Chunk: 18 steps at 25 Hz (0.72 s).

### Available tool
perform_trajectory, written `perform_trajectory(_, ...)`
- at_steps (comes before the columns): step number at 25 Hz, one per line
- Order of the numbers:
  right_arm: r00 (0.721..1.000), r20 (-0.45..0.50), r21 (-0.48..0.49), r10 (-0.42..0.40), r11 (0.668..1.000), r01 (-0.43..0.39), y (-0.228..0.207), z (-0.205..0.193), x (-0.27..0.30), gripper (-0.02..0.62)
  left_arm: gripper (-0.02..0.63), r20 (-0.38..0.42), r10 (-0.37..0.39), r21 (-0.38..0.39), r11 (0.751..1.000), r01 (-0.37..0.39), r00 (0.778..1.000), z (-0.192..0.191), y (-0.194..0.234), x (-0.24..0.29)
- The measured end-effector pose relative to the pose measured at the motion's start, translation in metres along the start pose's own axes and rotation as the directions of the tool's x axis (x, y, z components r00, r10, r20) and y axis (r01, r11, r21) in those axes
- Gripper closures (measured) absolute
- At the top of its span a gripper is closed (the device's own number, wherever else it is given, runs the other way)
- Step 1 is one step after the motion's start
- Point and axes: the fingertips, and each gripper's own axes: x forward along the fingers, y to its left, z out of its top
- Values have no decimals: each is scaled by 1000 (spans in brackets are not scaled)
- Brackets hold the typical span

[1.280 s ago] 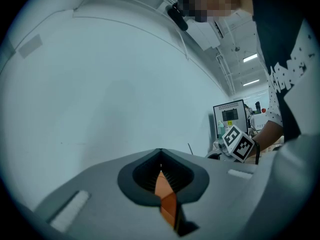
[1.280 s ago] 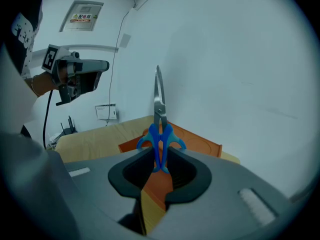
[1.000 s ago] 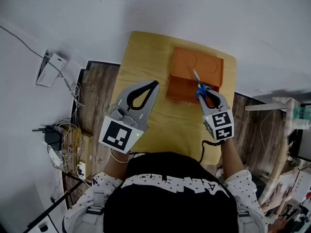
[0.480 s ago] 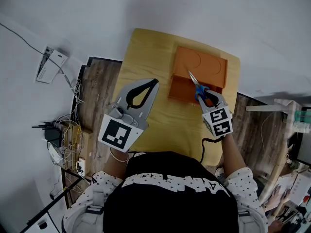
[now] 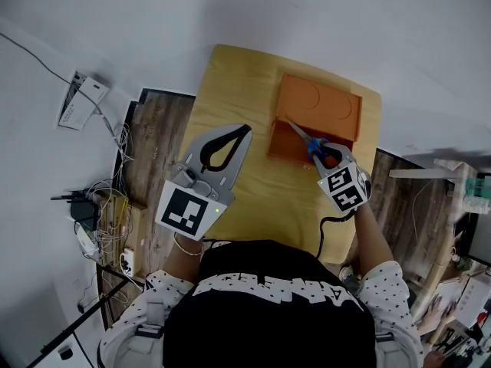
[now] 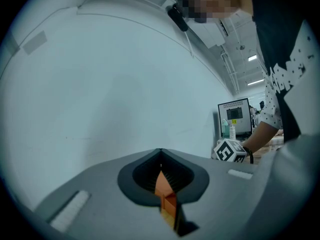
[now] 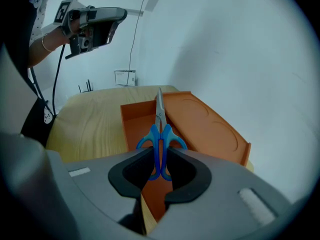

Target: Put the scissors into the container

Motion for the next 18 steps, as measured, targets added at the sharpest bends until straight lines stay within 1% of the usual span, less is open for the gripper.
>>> perform_trajectory(4, 999, -46, -52, 24, 998, -27, 2, -5, 4, 502, 606, 2, 1, -5, 1000, -1, 1000, 0, 1, -1)
perform_trajectory(8, 996, -81, -99, 28, 994, -36, -1, -10, 7, 502, 605, 1, 3, 0, 1000, -3, 1000, -1, 0, -1)
perform_trajectory(11, 993, -110, -144, 36, 988, -52, -2, -12, 11, 502, 605, -1, 6, -2, 1000, -6, 1000, -2, 1, -1)
perform_trajectory(18, 983, -174, -211, 52, 973, -89, -5, -18, 21, 502, 606, -2, 11, -5, 1000, -11, 1000, -2, 2, -2)
